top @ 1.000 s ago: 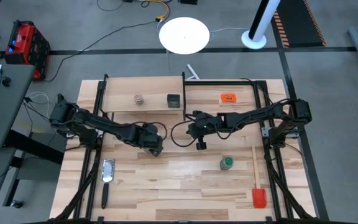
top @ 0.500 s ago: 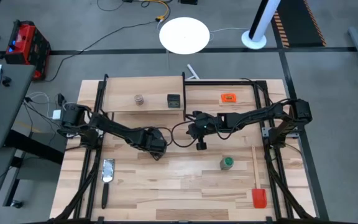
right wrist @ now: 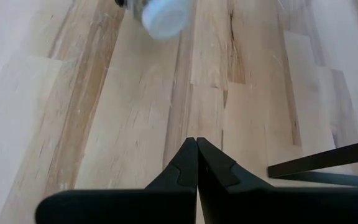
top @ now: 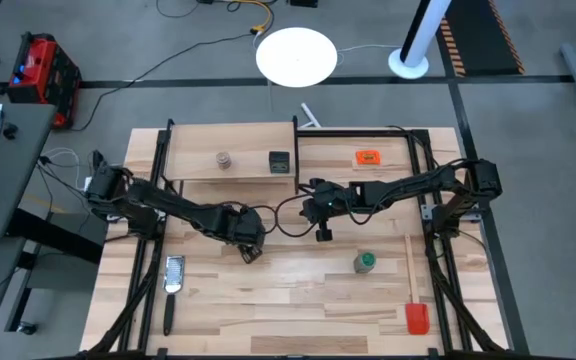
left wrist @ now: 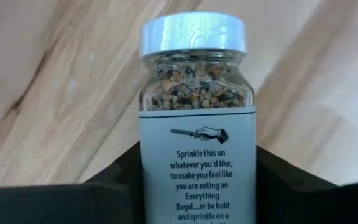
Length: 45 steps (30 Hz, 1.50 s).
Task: Shelf spices
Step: Put the white seasoning bottle on the shelf
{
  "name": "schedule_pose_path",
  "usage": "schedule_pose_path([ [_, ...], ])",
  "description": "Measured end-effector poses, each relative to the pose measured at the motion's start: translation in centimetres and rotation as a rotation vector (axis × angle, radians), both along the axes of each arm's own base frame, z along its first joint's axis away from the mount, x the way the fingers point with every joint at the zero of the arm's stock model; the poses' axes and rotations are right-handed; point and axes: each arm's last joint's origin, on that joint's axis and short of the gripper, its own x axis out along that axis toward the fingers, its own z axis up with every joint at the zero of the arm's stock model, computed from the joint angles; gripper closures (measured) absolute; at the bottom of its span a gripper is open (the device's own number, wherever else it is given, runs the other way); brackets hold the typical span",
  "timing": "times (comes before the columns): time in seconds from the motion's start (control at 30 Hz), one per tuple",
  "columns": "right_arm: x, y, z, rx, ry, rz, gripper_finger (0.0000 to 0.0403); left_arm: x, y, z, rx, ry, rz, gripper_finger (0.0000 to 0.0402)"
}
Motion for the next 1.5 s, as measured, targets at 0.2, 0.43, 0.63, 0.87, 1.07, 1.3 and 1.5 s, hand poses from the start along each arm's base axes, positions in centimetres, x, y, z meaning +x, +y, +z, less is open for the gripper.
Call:
schedule_pose_path([
  [0.2,0.1,-0.1,0.1,-0.003,-0.003,0.001,0.0399,-1.6,-0.8,4.6,0.109,-0.192,-0.119,0.0231],
  [0.43,1.6,1.0,2.8,-0.037,-0.089,0.058,0.0399,-3.3,-2.2,10.4,0.429,-0.497,-0.288,0.0231],
  [0.63,2.9,2.7,5.6,-0.127,-0.172,0.171,0.0397,-3.9,-3.2,11.5,0.636,-0.496,-0.384,0.0231],
  [0.87,3.7,3.5,7.7,-0.221,-0.231,0.251,0.0392,-4.7,-4.6,11.3,0.732,-0.433,-0.493,0.0231],
  [1.07,3.9,3.4,8.6,-0.244,-0.254,0.260,0.0384,-5.8,-5.1,10.8,0.798,-0.362,-0.475,0.0231],
  [1.3,4.1,3.8,8.9,-0.264,-0.283,0.279,0.0310,-6.3,-5.3,10.4,0.811,-0.337,-0.452,0.0231],
  [1.5,4.3,4.7,9.5,-0.277,-0.357,0.298,0.0204,-6.0,-5.4,10.0,0.808,-0.324,-0.460,0.0231],
])
